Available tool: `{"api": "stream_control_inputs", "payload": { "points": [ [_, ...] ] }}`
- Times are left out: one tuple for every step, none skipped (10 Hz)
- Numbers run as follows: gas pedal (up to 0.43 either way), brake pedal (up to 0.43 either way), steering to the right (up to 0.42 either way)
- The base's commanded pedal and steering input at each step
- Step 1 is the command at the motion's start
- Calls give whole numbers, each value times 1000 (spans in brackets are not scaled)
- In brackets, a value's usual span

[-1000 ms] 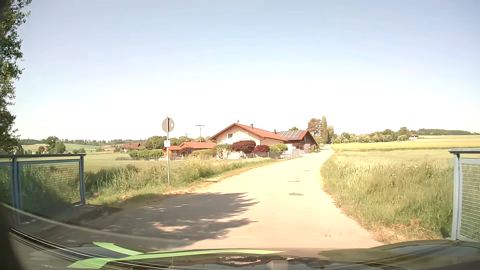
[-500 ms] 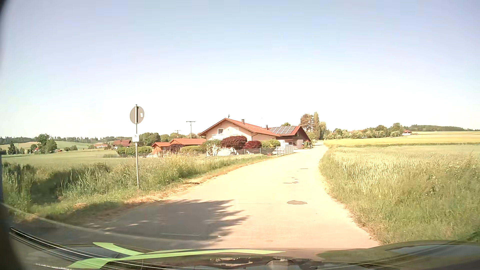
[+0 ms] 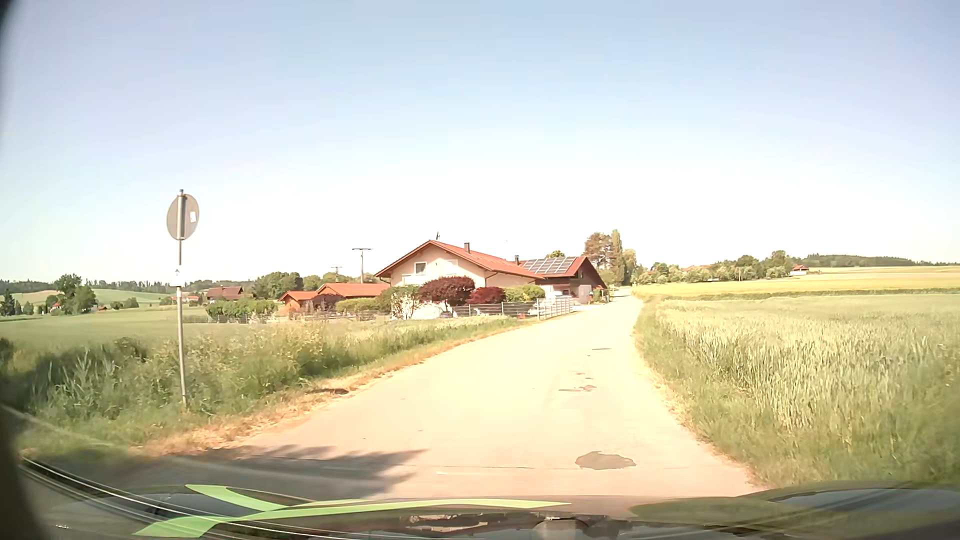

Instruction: Follow the waypoints while adhering to traffic rules and regulations

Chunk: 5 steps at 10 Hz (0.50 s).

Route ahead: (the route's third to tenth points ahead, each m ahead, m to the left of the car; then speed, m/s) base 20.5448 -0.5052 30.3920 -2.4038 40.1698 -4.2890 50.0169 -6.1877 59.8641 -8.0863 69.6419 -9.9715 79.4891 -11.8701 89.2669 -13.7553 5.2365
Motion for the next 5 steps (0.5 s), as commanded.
{"api": "stream_control_inputs", "payload": {
  "points": [
    [118,0,65],
    [118,0,65],
    [118,0,64],
    [118,0,63],
    [118,0,63]
  ]
}}
